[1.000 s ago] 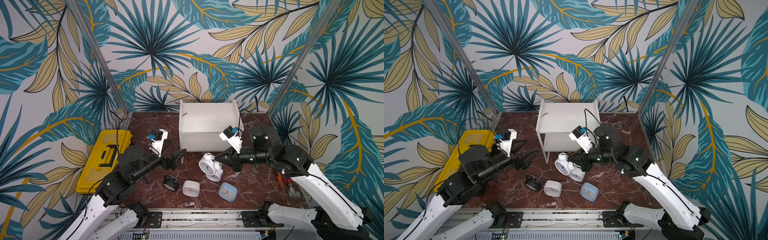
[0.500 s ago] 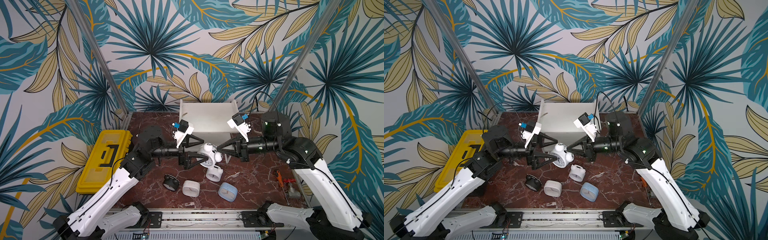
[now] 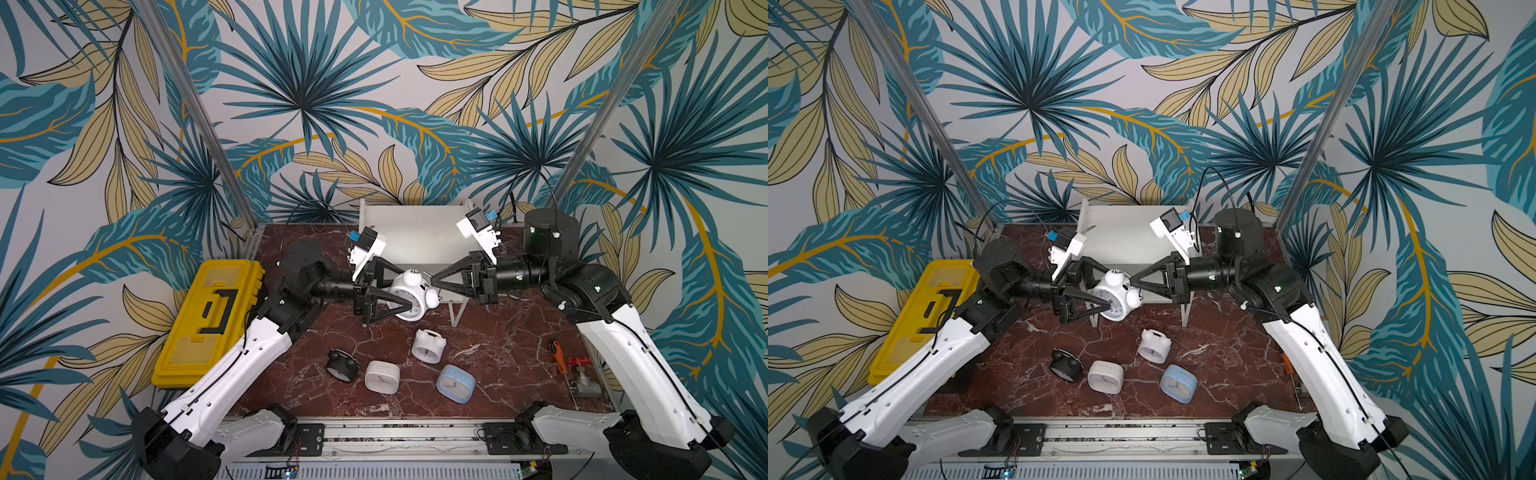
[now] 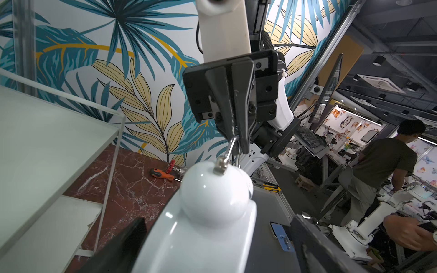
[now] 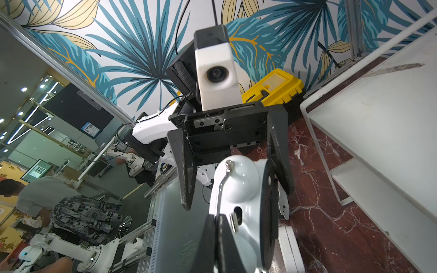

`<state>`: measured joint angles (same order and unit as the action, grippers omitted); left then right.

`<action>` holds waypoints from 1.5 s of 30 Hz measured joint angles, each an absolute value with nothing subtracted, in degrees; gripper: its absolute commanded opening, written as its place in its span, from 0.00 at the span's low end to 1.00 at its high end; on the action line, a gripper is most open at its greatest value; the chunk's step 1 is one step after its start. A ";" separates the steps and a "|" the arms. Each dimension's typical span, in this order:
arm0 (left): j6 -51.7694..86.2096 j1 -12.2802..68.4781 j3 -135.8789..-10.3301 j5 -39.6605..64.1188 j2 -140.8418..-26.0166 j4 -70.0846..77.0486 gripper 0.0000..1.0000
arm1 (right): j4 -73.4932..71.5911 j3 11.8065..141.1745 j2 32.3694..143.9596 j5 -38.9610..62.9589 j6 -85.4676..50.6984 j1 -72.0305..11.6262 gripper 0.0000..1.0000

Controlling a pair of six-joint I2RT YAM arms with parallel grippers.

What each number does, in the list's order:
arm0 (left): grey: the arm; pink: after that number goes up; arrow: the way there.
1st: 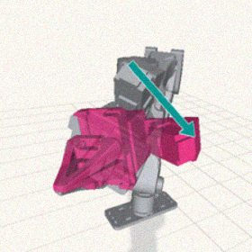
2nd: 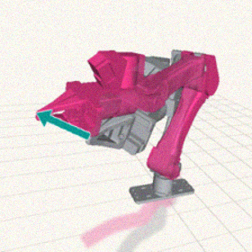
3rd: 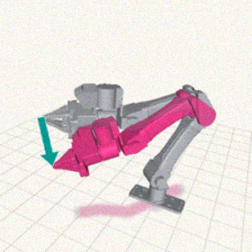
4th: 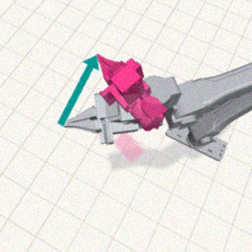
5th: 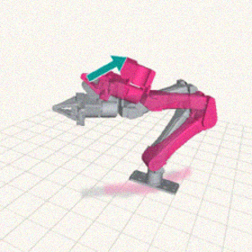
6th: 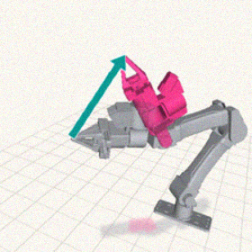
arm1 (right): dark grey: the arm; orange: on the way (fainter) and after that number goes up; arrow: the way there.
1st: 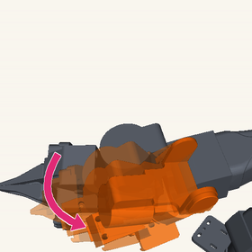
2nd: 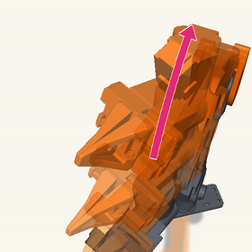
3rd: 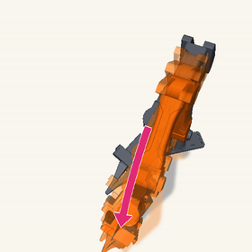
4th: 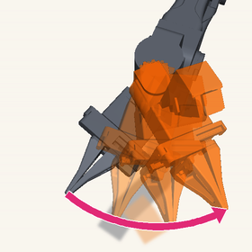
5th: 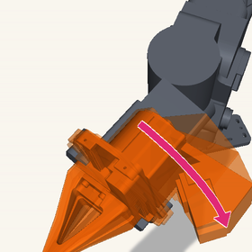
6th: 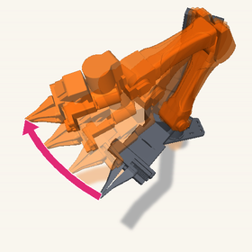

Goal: Place the alarm clocks on the shelf by style
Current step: Adjust the alarm.

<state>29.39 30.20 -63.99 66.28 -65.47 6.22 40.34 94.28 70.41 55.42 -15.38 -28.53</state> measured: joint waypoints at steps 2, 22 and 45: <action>29.52 29.95 -63.99 66.32 -65.47 6.11 0.79 | 39.62 94.04 70.48 55.64 -15.90 -28.34 0.00; 44.66 29.56 -53.76 56.71 -66.39 26.04 0.29 | 29.17 82.26 60.73 37.98 -24.34 -27.81 0.89; 61.45 31.68 -51.68 47.92 -69.84 47.90 0.47 | 10.46 71.42 60.88 33.47 -32.82 -34.76 0.33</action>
